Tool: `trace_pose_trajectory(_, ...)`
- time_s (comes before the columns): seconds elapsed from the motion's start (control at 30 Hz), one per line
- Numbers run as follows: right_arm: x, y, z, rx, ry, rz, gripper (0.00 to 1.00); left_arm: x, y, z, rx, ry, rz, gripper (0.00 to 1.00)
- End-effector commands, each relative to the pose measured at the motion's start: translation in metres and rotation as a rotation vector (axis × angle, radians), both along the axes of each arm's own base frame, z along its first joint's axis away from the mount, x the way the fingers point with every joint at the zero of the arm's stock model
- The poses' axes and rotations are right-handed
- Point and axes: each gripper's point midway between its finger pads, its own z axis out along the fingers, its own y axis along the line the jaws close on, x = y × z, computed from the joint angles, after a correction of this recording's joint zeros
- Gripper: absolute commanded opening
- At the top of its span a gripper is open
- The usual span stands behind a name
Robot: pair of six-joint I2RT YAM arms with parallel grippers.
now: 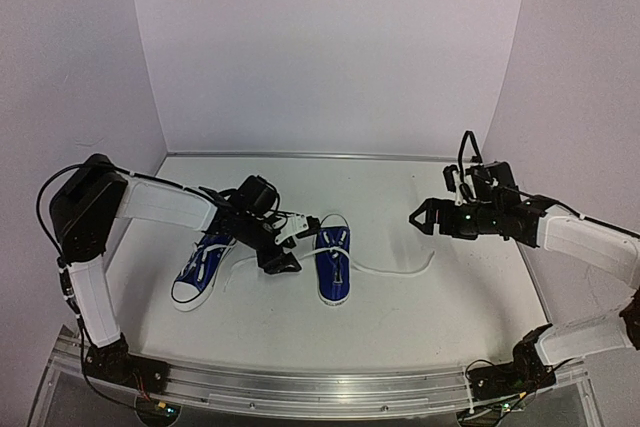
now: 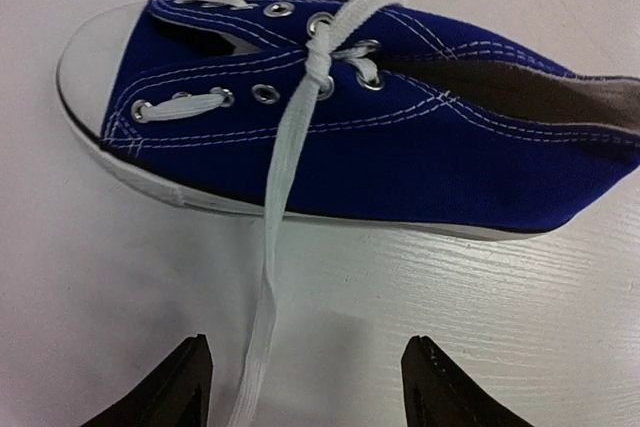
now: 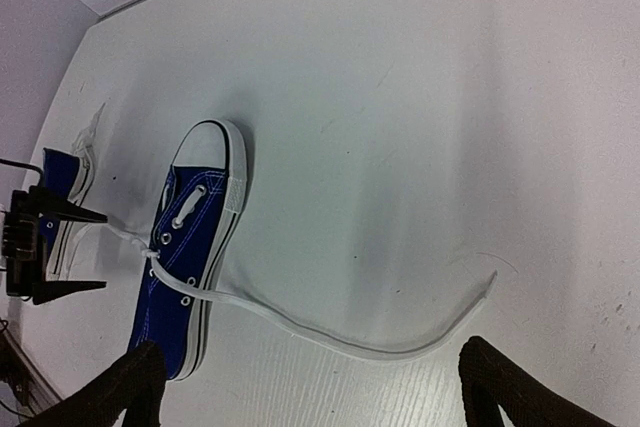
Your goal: Tie the shoes
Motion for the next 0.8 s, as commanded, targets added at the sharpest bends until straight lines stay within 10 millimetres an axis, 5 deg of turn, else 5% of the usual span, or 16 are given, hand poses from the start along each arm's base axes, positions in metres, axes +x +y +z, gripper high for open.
trace_pose_trajectory(0.0,0.002,0.01,0.008,0.069,-0.017,0.027,0.98,0.016,-0.025,0.013,-0.039,-0.087,-0.149,0.61)
trace_pose_trajectory(0.33,0.0,0.01,0.004,0.075,-0.005,0.024,0.98,0.027,-0.034,-0.005,-0.043,-0.057,-0.173,0.28)
trace_pose_trajectory(0.6,0.002,0.012,0.002,0.075,0.002,0.027,0.98,0.026,-0.03,-0.018,-0.02,-0.035,-0.165,0.23)
trace_pose_trajectory(0.77,0.002,0.014,0.003,0.081,0.003,0.037,0.98,0.027,-0.029,-0.013,-0.024,-0.04,-0.163,0.09)
